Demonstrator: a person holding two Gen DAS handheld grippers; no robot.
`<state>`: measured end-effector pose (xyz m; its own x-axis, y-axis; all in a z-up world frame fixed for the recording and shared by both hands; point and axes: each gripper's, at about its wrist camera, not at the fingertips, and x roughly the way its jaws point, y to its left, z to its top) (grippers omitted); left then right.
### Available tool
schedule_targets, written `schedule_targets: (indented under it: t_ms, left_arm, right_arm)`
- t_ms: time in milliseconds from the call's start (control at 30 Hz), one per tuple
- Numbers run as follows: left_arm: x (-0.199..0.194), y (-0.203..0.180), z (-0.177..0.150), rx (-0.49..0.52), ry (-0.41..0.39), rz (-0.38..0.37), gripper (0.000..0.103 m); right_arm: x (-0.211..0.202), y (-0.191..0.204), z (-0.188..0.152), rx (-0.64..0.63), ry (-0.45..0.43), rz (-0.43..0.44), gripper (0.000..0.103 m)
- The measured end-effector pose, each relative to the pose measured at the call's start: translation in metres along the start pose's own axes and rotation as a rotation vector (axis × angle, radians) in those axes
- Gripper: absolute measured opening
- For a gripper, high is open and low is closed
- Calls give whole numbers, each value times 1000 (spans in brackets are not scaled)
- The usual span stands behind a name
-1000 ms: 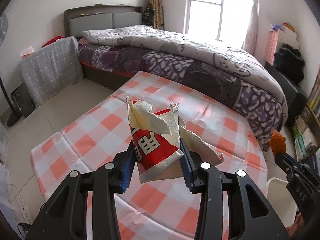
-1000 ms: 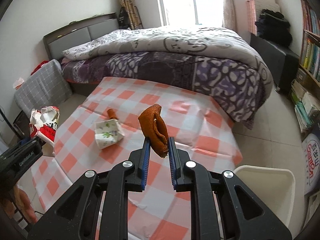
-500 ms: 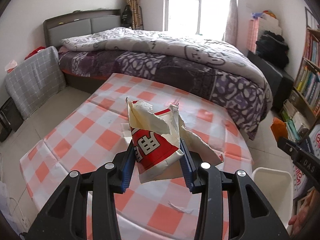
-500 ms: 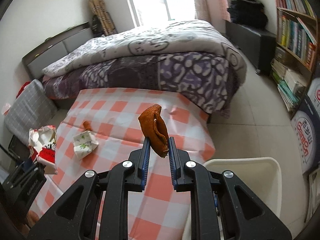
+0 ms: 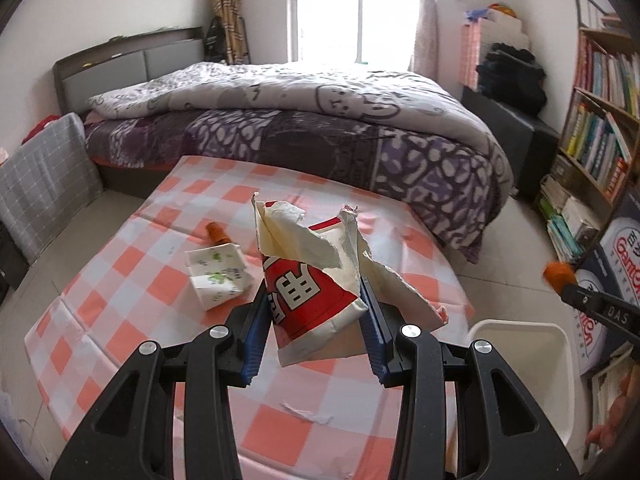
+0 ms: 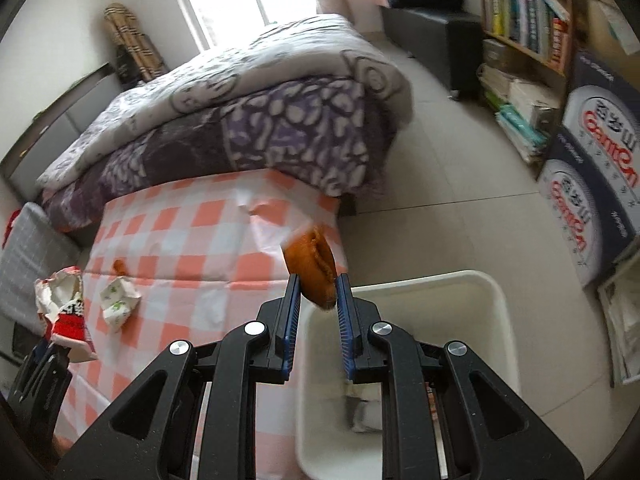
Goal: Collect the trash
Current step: 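Carry the red wrapper and orange scrap over the white bin and release both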
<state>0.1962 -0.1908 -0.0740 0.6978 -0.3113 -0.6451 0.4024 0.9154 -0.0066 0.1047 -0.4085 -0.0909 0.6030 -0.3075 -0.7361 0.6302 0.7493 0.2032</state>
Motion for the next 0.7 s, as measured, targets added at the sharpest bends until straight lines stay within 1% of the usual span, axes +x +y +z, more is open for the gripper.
schedule_targets:
  t_ms: [100, 133, 233, 267, 333, 467, 567, 600, 633, 667, 700]
  left_arm:
    - [-1, -12, -1, 18, 1, -28, 42]
    - [-1, -17, -1, 25, 3, -39, 42]
    - [0, -32, -4, 45, 14, -80, 42]
    - [0, -37, -5, 53, 20, -95, 42]
    - [0, -48, -7, 68, 28, -119, 42]
    - [1, -70, -14, 103, 49, -168, 42]
    - [1, -86, -19, 127, 72, -207, 42]
    - [1, -90, -21, 135, 79, -219, 42]
    - [2, -96, -23, 146, 88, -236, 42]
    - [2, -102, -24, 156, 97, -253, 43]
    - [2, -107, -26, 165, 103, -266, 43]
  right_arm:
    - [-6, -13, 3, 25, -12, -16, 18]
    - [-8, -19, 3, 39, -14, -17, 20]
    - [-13, -34, 5, 83, -23, -16, 21]
    - [-15, -39, 6, 93, -28, -17, 23]
    - [-18, -48, 8, 117, -44, -30, 34]
    - [-22, -65, 12, 157, -67, -49, 40]
    - [-25, -75, 16, 180, -85, -67, 51]
    - [-26, -78, 17, 187, -89, -72, 55]
    - [-27, -81, 17, 198, -94, -82, 66]
    - [-28, -85, 18, 210, -100, -93, 73]
    - [-30, -89, 18, 230, -108, -110, 84]
